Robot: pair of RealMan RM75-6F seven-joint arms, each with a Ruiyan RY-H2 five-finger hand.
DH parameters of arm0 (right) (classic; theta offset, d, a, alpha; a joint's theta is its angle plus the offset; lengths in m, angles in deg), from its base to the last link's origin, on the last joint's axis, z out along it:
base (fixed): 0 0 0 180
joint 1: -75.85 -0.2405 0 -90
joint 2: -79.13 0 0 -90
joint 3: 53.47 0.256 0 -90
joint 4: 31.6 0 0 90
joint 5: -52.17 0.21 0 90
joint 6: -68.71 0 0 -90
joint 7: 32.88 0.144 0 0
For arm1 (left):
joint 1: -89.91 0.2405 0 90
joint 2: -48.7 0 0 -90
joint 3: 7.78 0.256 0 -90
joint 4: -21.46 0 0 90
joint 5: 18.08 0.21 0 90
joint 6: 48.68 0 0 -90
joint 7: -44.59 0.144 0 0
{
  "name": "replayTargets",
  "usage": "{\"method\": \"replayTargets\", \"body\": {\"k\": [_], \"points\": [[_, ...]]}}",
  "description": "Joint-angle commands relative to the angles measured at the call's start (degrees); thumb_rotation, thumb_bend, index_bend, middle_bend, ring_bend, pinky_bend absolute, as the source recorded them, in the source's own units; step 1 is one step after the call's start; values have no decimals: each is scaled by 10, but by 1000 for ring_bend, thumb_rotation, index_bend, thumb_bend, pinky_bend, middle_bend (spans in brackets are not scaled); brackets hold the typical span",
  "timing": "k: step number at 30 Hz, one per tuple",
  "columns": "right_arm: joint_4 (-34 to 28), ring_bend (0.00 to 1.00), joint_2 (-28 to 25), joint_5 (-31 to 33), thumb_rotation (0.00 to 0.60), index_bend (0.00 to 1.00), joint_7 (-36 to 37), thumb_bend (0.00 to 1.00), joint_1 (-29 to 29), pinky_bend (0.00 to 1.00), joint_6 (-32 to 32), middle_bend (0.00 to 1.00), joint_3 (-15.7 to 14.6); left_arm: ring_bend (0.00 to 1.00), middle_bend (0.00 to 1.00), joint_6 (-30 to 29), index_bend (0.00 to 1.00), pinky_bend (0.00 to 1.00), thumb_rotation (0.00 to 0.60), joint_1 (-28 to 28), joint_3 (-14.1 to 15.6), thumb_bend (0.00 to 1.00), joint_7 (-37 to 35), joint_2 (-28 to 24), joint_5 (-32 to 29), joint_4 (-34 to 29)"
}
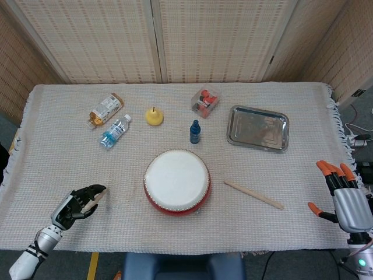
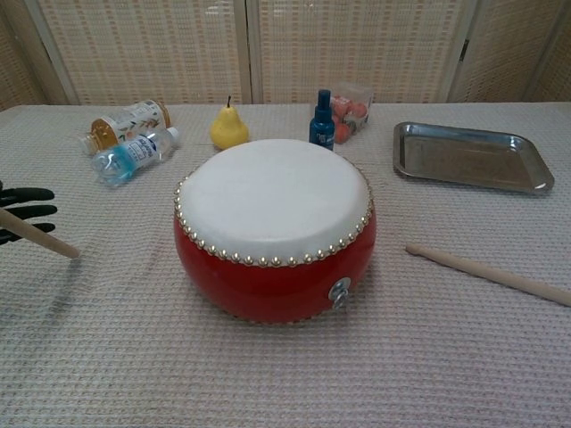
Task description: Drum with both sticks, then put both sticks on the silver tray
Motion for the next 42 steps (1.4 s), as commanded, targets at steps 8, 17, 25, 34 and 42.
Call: {"method": "replayTargets", "body": {"k": [8,17,25,34,42], "points": [[-2,0,1,2,600,77,-3,171,2,50,0,69,-1,147,287,-38,596,117,600,-61,61,410,-409,-22,84,146],[-5,0,-1,3,600,77,-7,171,5,50,-4,69,-2,147,275,-31,565,130,600,-100,109,410,-529,4,110,236],[-6,0,0,2,600,77,-8,171,6,50,-6,69,-2,155,285,-4,565,147,600,-115,126,410,-572,18,89,255],[-8,0,-2,2,600,76,-8,171,7,50,-6,69,-2,196,303,47,515,164,600,-118,113,411,-525,20,33,227],[-6,0,-2,1,600,77,-4,172,7,50,-7,69,-3,268,348,84,482,242,600,-107,82,410,-434,30,-26,193]]}}
